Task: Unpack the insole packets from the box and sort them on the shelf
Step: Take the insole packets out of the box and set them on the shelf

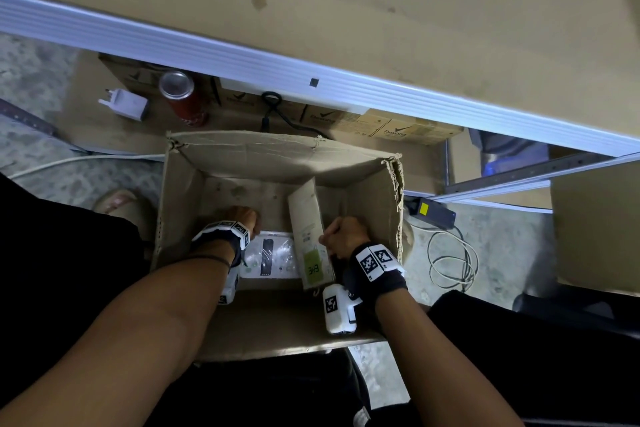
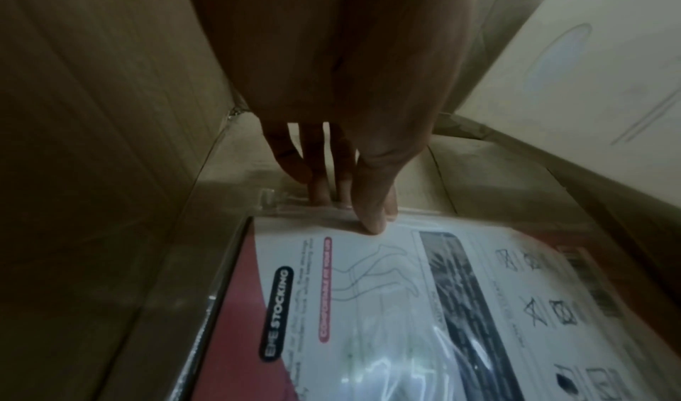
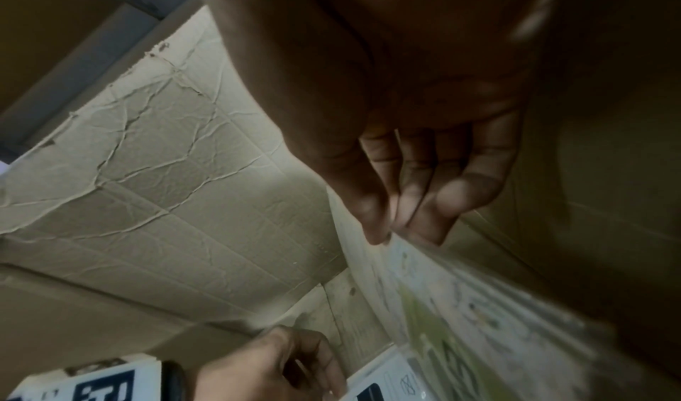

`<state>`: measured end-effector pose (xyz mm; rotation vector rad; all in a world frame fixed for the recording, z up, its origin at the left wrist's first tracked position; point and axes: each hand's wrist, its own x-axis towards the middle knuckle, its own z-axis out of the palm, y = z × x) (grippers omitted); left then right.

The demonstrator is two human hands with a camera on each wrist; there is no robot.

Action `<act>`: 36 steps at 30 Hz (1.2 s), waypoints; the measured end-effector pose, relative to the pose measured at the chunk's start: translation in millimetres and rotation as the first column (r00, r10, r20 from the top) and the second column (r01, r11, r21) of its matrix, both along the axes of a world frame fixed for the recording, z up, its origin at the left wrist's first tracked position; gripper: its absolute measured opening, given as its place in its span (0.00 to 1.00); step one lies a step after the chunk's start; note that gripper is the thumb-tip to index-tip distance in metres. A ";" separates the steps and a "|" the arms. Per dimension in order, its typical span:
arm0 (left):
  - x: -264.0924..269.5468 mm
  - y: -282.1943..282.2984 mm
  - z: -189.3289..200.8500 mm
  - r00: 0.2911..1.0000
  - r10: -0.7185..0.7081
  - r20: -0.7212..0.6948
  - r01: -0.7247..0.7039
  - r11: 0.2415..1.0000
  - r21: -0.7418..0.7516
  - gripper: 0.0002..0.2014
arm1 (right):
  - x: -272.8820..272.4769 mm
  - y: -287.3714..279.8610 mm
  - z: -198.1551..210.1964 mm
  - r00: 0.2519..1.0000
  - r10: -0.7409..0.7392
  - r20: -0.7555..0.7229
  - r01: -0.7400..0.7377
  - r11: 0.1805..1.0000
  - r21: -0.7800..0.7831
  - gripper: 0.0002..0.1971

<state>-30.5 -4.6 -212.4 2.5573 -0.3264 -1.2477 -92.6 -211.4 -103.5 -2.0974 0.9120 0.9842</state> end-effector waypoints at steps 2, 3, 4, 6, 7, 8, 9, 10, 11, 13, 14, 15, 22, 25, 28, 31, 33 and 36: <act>-2.5 3.5 1.8 1.000 -0.012 0.015 0.012 1.000 0.019 0.09 | 0.1 0.3 2.4 1.000 0.007 0.000 -0.007 1.000 0.001 0.13; -3.8 4.9 3.2 0.999 -0.023 0.028 0.022 0.999 0.033 0.08 | 0.8 0.5 4.1 1.000 0.017 0.001 -0.017 1.000 -0.002 0.13; -5.4 6.2 5.6 0.999 -0.033 0.040 0.031 0.998 0.051 0.08 | 1.6 0.6 6.3 0.999 0.034 0.002 -0.034 0.999 -0.012 0.12; -7.3 6.9 10.5 0.998 -0.045 0.034 0.042 0.996 0.080 0.13 | 4.0 0.9 11.1 0.996 0.084 0.008 -0.084 0.996 -0.038 0.07; -7.1 6.1 13.8 0.999 -0.039 0.014 0.038 0.997 0.072 0.13 | 5.1 1.4 13.1 0.993 0.115 0.015 -0.114 0.992 -0.054 0.04; -6.3 4.7 17.7 0.999 -0.039 0.002 0.039 0.998 0.058 0.13 | 5.5 1.5 14.3 0.989 0.144 0.026 -0.141 0.987 -0.078 0.06; -4.6 2.8 22.3 0.999 -0.035 -0.010 0.035 0.999 0.040 0.13 | 6.0 1.8 15.4 0.983 0.179 0.041 -0.174 0.979 -0.110 0.10; -3.4 0.6 27.7 0.999 -0.035 -0.023 0.035 0.999 0.020 0.12 | 6.7 2.8 18.3 0.975 0.214 0.054 -0.205 0.968 -0.143 0.12; -2.7 -1.4 33.8 0.999 -0.037 -0.028 0.037 0.999 0.001 0.12 | 7.6 4.0 21.9 0.964 0.257 0.070 -0.241 0.953 -0.181 0.14; -2.2 -4.4 46.0 0.999 -0.044 -0.007 0.044 0.998 -0.037 0.10 | 10.7 6.3 30.1 0.927 0.363 0.092 -0.327 0.905 -0.273 0.16; -1.7 -6.3 51.9 0.999 -0.047 0.010 0.047 0.997 -0.059 0.08 | 13.1 6.8 35.6 0.899 0.424 0.105 -0.375 0.872 -0.315 0.17; -1.8 -7.7 57.8 0.997 -0.057 0.042 0.060 0.996 -0.070 0.06 | 15.8 6.7 41.3 0.866 0.487 0.115 -0.424 0.836 -0.350 0.17; -11.4 -24.7 110.9 0.936 -0.216 0.279 0.239 0.970 -0.053 0.10 | 23.8 11.1 82.9 0.723 0.667 0.182 -0.515 0.695 -0.502 0.15; -13.9 -23.2 137.6 0.904 -0.239 0.354 0.258 0.966 -0.006 0.08 | 23.3 13.4 100.5 0.684 0.704 0.192 -0.516 0.653 -0.554 0.14; -13.7 -16.4 169.6 0.883 -0.228 0.410 0.263 0.964 -0.032 0.08 | 21.7 15.5 121.7 0.652 0.730 0.206 -0.515 0.626 -0.586 0.12; -13.8 -10.0 205.3 0.877 -0.157 0.454 0.229 0.968 -0.107 0.05 | 20.0 17.4 145.4 0.607 0.757 0.240 -0.493 0.597 -0.633 0.12; -13.1 -6.6 228.3 0.863 -0.125 0.489 0.220 0.965 -0.142 0.03 | 18.2 18.1 163.5 0.584 0.768 0.263 -0.472 0.585 -0.659 0.13; -15.0 -0.1 262.5 0.793 -0.174 0.584 0.298 0.947 -0.122 0.09 | 15.4 18.5 193.8 0.540 0.794 0.278 -0.458 0.555 -0.694 0.12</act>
